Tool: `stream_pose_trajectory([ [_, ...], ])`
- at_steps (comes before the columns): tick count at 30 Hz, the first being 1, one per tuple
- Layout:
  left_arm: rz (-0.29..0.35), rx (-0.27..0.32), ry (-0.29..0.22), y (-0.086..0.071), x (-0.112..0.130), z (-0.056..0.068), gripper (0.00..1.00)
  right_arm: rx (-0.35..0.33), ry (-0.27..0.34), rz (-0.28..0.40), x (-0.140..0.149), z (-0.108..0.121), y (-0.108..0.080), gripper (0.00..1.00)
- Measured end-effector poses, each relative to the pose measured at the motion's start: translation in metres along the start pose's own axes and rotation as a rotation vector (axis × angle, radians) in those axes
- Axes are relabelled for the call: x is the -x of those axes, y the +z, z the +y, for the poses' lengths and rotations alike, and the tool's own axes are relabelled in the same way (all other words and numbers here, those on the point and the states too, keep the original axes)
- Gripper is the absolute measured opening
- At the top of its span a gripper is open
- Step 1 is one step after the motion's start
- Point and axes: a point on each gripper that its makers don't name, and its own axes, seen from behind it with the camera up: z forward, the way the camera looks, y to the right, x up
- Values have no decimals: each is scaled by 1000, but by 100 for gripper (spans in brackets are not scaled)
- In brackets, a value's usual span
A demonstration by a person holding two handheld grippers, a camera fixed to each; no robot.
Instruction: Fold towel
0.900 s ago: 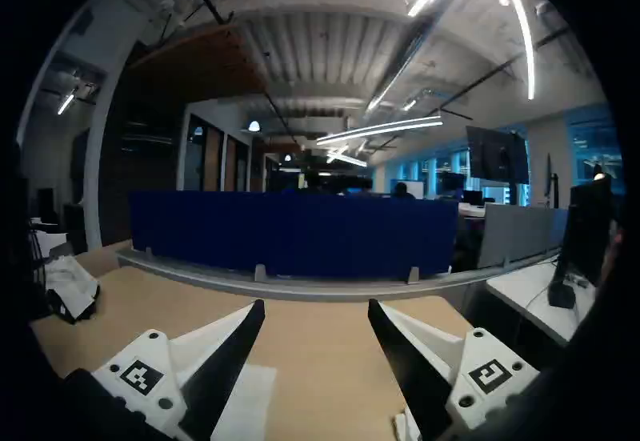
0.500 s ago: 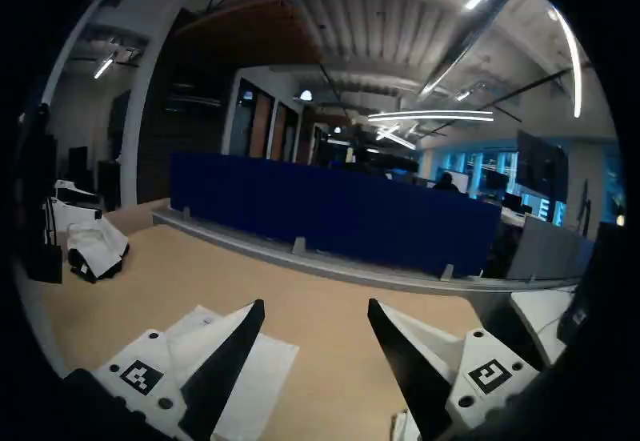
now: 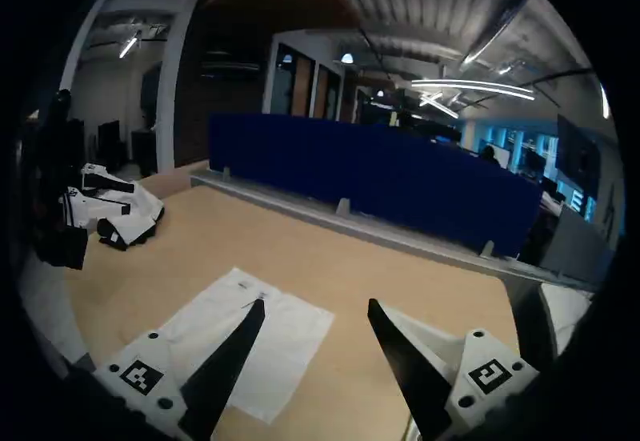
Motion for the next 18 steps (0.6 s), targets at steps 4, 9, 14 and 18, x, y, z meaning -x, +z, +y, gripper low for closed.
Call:
stream_pose_trajectory([
  [4,-38,21,3,4,15,6,93,-26,-21,-47,15,-8,5,100],
  [9,-78,38,2,7,31,9,93,-54,-40,-92,32,-14,10,100],
  [14,-118,55,22,10,51,13,93,-69,-39,-131,50,-17,15,100],
  [18,-155,73,38,12,69,18,93,-77,-43,-156,68,-19,18,100],
])
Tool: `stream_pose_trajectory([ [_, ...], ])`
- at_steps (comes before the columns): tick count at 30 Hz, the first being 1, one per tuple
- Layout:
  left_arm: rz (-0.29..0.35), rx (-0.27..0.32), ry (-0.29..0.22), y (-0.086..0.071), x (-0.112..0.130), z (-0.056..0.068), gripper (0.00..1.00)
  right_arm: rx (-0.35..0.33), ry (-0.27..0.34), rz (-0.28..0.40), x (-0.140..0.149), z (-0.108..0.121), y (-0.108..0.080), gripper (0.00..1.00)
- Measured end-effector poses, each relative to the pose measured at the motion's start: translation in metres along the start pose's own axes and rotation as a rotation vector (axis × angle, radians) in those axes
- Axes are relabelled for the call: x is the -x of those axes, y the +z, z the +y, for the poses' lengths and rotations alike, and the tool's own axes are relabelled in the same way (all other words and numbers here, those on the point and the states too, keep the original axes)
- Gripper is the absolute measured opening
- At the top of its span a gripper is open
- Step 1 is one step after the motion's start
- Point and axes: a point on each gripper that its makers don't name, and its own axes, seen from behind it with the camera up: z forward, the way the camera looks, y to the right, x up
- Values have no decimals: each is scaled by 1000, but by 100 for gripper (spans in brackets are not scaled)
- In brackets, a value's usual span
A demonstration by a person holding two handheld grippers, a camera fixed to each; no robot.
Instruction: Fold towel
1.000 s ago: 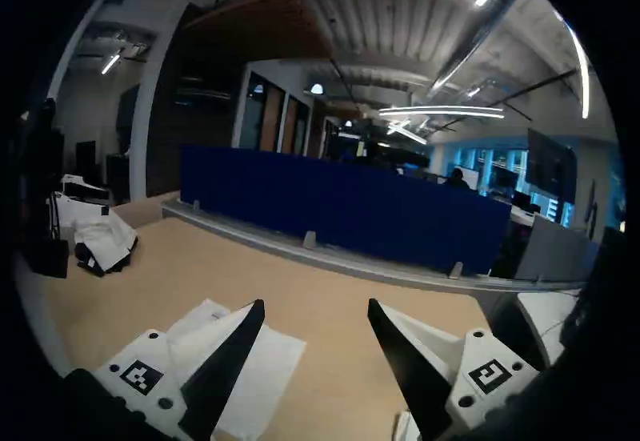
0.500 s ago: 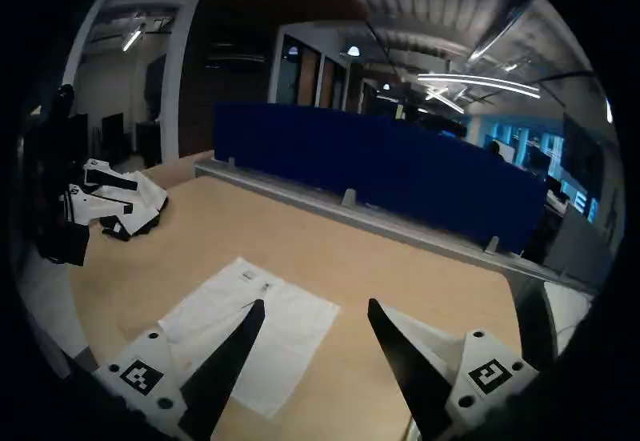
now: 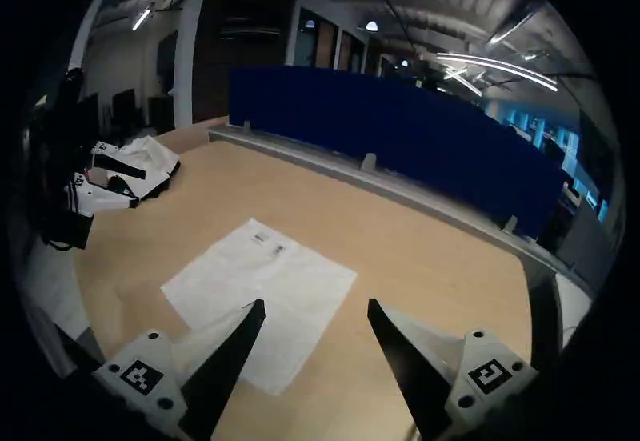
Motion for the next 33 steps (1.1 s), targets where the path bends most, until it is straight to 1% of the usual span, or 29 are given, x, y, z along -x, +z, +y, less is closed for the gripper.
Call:
stream_pose_trajectory([
  [9,-75,50,13,13,45,18,93,-2,-13,-57,45,-5,16,100],
  [12,-122,55,17,18,64,21,93,-11,-17,-80,61,-9,22,100],
  [18,-181,66,18,29,92,27,93,-32,-26,-130,93,-19,31,99],
  [27,-251,96,9,44,128,38,93,-71,-30,-201,138,-38,42,98],
  [33,-288,110,16,51,145,44,93,-86,-22,-229,156,-46,48,96],
])
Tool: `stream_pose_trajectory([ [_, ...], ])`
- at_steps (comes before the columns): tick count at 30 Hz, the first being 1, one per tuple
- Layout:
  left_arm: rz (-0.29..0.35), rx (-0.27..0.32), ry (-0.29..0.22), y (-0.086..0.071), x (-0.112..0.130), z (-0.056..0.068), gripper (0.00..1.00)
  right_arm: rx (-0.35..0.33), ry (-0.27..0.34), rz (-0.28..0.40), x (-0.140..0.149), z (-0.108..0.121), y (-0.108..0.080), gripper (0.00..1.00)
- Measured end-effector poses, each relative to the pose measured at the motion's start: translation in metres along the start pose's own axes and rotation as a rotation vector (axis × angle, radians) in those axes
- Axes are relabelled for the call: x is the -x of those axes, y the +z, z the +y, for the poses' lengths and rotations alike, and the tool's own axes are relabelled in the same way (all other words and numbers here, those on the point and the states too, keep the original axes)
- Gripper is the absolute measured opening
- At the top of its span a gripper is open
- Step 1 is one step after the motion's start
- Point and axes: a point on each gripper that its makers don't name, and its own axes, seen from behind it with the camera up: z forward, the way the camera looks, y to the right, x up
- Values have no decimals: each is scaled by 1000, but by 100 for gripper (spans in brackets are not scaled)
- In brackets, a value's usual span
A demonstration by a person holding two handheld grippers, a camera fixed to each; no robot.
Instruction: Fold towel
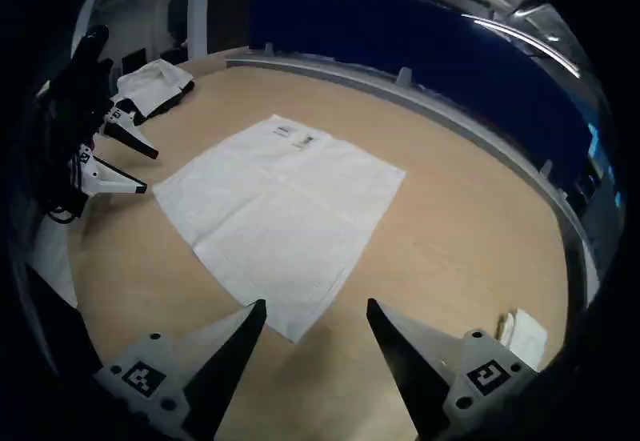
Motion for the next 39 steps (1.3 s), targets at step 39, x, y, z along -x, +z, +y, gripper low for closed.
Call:
stream_pose_trajectory([
  [39,-82,22,0,16,18,15,68,-50,32,-64,32,-18,19,61],
])
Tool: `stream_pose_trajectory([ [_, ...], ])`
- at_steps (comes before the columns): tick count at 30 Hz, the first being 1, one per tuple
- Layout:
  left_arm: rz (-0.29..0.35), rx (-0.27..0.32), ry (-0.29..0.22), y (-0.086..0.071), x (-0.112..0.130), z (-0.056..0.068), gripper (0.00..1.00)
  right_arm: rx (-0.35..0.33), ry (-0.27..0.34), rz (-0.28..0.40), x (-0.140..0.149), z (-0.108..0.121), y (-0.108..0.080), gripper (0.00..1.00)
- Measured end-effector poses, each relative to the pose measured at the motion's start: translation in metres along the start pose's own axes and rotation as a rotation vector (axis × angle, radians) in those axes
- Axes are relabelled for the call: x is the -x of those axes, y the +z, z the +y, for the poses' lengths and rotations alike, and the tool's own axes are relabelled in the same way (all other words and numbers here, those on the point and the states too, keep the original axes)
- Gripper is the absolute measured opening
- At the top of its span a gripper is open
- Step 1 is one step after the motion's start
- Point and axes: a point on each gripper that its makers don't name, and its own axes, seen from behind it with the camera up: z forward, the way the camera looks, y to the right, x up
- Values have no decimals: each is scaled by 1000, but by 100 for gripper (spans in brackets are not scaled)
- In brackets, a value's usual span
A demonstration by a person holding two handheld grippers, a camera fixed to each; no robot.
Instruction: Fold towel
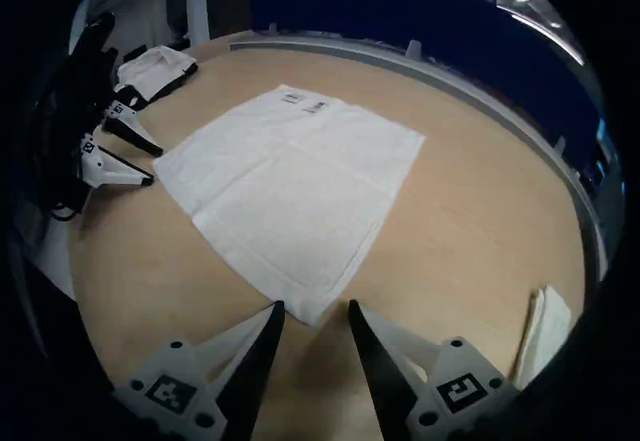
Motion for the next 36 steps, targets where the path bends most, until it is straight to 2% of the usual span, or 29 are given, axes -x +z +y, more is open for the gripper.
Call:
stream_pose_trajectory([
  [4,-1,-5,7,1,0,-1,64,-17,3,-3,1,-3,-1,52],
  [12,-5,-18,1,3,0,-7,50,-32,-3,-6,0,-7,-2,31],
  [14,-6,-22,2,4,0,-8,43,-31,1,-8,0,-8,-2,27],
  [16,-7,-29,2,5,-1,-10,25,-28,5,-9,-1,-8,-2,25],
  [18,-9,-37,2,5,-1,-10,19,-24,10,-11,-1,-7,-1,22],
  [25,-13,-36,-24,4,-1,-8,12,-4,18,6,-8,-3,-2,6],
  [30,-12,-38,-49,2,-2,-10,12,-10,24,6,-9,-2,-3,5],
  [36,0,-44,-48,-1,-8,-12,11,-16,28,27,-17,-3,-6,5],
])
